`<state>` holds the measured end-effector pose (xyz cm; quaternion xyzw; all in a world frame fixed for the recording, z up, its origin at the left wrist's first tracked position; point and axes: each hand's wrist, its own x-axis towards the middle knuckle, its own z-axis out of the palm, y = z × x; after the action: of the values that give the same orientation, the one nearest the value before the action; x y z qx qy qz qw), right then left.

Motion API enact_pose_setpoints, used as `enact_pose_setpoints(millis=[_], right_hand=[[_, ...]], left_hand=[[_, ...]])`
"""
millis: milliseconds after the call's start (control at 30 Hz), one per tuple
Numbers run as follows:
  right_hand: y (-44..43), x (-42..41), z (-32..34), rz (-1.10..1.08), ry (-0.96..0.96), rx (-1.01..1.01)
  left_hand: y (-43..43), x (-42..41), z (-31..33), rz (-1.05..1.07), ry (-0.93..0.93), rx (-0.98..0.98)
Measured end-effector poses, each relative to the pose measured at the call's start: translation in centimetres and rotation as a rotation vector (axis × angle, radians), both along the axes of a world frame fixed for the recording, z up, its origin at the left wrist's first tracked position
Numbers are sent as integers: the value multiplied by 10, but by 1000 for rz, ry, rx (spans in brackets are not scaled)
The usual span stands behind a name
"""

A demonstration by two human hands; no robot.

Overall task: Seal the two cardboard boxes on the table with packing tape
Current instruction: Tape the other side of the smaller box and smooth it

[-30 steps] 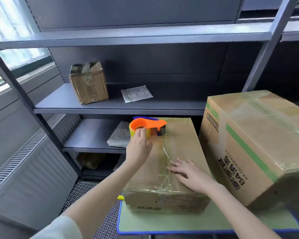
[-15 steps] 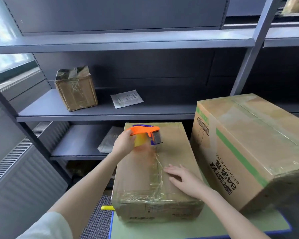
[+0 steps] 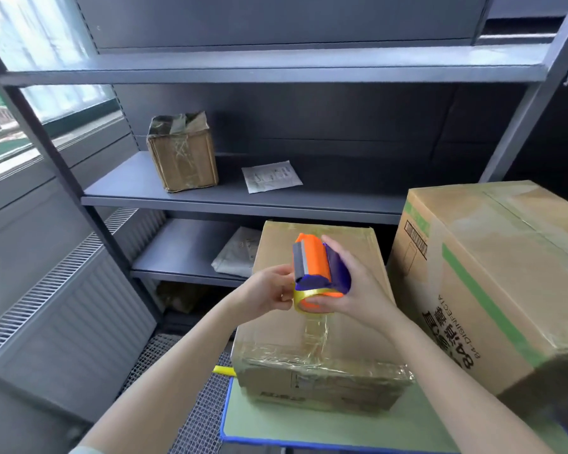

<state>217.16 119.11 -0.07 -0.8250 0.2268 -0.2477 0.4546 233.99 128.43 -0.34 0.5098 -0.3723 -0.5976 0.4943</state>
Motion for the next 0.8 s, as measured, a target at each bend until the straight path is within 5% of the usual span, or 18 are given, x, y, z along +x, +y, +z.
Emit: enact_pose_setpoints(millis=[200,367,800], right_hand=[[-2,-14,13,-35,183,-224],[-4,-17,15,-97,265,-278],[6,-10,1,33,452,-281]], left_hand=[[16,0,-7,368,-12,-44],[26,3,0,194,-6,11],[38,-9,3,335,-387,122]])
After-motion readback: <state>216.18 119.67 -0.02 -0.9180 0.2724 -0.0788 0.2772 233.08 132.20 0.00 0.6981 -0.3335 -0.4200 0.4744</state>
